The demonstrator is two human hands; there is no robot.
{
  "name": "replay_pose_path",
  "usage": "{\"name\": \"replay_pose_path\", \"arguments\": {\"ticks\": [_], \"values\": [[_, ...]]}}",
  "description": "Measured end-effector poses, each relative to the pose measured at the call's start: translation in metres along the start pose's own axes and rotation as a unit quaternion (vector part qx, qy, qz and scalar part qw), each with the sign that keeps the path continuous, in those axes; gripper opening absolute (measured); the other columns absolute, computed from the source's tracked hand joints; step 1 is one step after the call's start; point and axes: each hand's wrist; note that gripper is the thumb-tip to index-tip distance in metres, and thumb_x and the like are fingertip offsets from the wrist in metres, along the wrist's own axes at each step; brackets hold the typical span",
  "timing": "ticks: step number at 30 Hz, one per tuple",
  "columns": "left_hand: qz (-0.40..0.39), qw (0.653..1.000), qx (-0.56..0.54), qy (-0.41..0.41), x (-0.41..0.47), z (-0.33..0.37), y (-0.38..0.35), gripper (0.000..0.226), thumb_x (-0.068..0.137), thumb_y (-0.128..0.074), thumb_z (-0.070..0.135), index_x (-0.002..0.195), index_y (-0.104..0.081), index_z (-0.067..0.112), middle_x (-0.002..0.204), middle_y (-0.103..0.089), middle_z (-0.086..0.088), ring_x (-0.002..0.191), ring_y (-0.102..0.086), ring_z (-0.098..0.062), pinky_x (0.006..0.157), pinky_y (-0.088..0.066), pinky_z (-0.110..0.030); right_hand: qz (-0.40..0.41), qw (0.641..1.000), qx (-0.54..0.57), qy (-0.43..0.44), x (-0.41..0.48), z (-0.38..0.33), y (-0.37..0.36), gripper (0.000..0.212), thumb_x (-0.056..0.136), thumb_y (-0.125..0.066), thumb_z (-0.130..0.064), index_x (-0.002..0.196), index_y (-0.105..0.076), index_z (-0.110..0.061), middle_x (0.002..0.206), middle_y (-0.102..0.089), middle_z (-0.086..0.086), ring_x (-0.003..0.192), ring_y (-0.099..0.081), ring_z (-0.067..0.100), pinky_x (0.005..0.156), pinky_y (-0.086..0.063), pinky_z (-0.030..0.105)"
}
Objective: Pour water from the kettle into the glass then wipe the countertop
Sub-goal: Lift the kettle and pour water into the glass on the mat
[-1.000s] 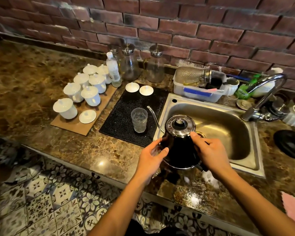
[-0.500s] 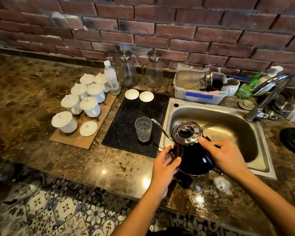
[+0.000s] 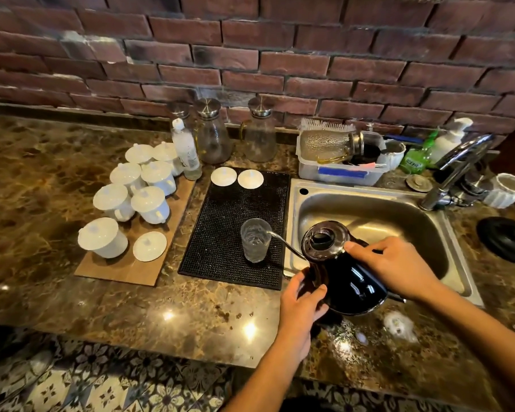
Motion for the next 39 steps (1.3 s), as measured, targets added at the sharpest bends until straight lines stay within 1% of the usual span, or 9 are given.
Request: {"name": "replay_pose_path", "arguments": {"ticks": [5,7,11,14,19,23,28,35,39], "values": [[-0.011,1.0,-0.02,0.007,0.005,0.005,0.003,0.045,0.094,-0.067,0.003,0.136,-0.059,0.015,0.137,-0.063,-0.004,0.116,-0.07,-0.019,0.103,-0.055,-0.049,0.0,0.999,-0.043,-0.017,0.007,-0.013,-0.001,0.082,0.081,-0.056,-0.076,0.068,-0.07,0.004,0.066,-0.068,0.024,0.059,-0.06,0.039,0.055,-0.037,0.031],[-0.009,1.0,-0.025,0.013,0.006,0.007,0.003,0.045,0.093,-0.068,0.003,0.136,-0.059,0.014,0.139,-0.062,-0.006,0.117,-0.07,-0.021,0.103,-0.055,-0.05,-0.004,0.998,-0.065,-0.022,0.01,-0.019,-0.001,0.08,0.084,-0.054,-0.073,0.063,-0.065,0.004,0.061,-0.064,0.023,0.049,-0.05,0.031,0.054,-0.036,0.031],[-0.012,0.999,-0.039,0.026,0.006,0.009,0.004,0.041,0.092,-0.068,0.001,0.131,-0.06,0.012,0.14,-0.059,-0.01,0.121,-0.067,-0.026,0.099,-0.058,-0.047,-0.012,0.994,-0.108,-0.012,0.013,-0.031,0.001,0.066,0.089,-0.058,-0.067,0.047,-0.049,-0.016,0.041,-0.041,0.0,0.041,-0.036,0.014,0.05,-0.029,0.029],[-0.013,0.999,-0.038,0.03,0.006,0.011,0.004,0.041,0.092,-0.068,0.001,0.131,-0.06,0.012,0.141,-0.058,-0.012,0.12,-0.067,-0.025,0.097,-0.059,-0.045,-0.012,0.992,-0.127,-0.003,0.016,-0.034,0.001,0.065,0.088,-0.06,-0.066,0.048,-0.042,-0.017,0.042,-0.033,-0.002,0.043,-0.031,0.017,0.052,-0.024,0.032],[-0.017,0.999,-0.041,0.029,0.005,0.016,0.001,0.04,0.093,-0.067,0.001,0.13,-0.059,0.012,0.138,-0.06,-0.012,0.118,-0.068,-0.025,0.102,-0.056,-0.05,-0.011,0.991,-0.133,-0.004,0.02,-0.036,0.003,0.066,0.087,-0.058,-0.069,0.051,-0.048,-0.014,0.046,-0.039,0.004,0.046,-0.036,0.019,0.053,-0.026,0.033],[-0.017,0.998,-0.045,0.028,0.004,0.018,-0.002,0.038,0.093,-0.065,-0.002,0.128,-0.059,0.012,0.137,-0.06,-0.013,0.119,-0.067,-0.026,0.102,-0.056,-0.051,-0.003,0.988,-0.153,-0.004,0.023,-0.033,0.004,0.082,0.085,-0.054,-0.074,0.068,-0.069,0.005,0.049,-0.051,0.008,0.048,-0.046,0.02,0.053,-0.031,0.033],[-0.018,0.998,-0.053,0.025,0.003,0.02,-0.005,0.036,0.093,-0.065,-0.001,0.125,-0.059,0.014,0.136,-0.06,-0.013,0.119,-0.066,-0.025,0.101,-0.056,-0.049,0.002,0.987,-0.157,0.011,0.027,-0.031,0.005,0.088,0.078,-0.047,-0.082,0.073,-0.074,0.002,0.062,-0.068,0.02,0.051,-0.057,0.028,0.054,-0.035,0.034],[-0.018,0.998,-0.057,0.027,0.003,0.022,-0.007,0.037,0.092,-0.064,-0.001,0.125,-0.058,0.014,0.134,-0.061,-0.013,0.119,-0.066,-0.025,0.101,-0.057,-0.05,-0.003,0.985,-0.172,0.008,0.027,-0.038,0.007,0.083,0.086,-0.053,-0.074,0.064,-0.065,0.005,0.047,-0.047,0.004,0.048,-0.044,0.02,0.053,-0.031,0.033],[-0.019,0.997,-0.064,0.029,0.003,0.022,-0.007,0.037,0.092,-0.064,-0.002,0.125,-0.058,0.014,0.135,-0.061,-0.015,0.118,-0.066,-0.026,0.098,-0.059,-0.048,-0.011,0.984,-0.18,0.013,0.026,-0.04,0.009,0.069,0.084,-0.051,-0.077,0.053,-0.054,-0.016,0.046,-0.044,0.004,0.046,-0.042,0.02,0.053,-0.029,0.033]]}}
Point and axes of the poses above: each hand's wrist, its own x-axis towards the middle knuckle, its own y-axis out of the back of the hand, z = x × y
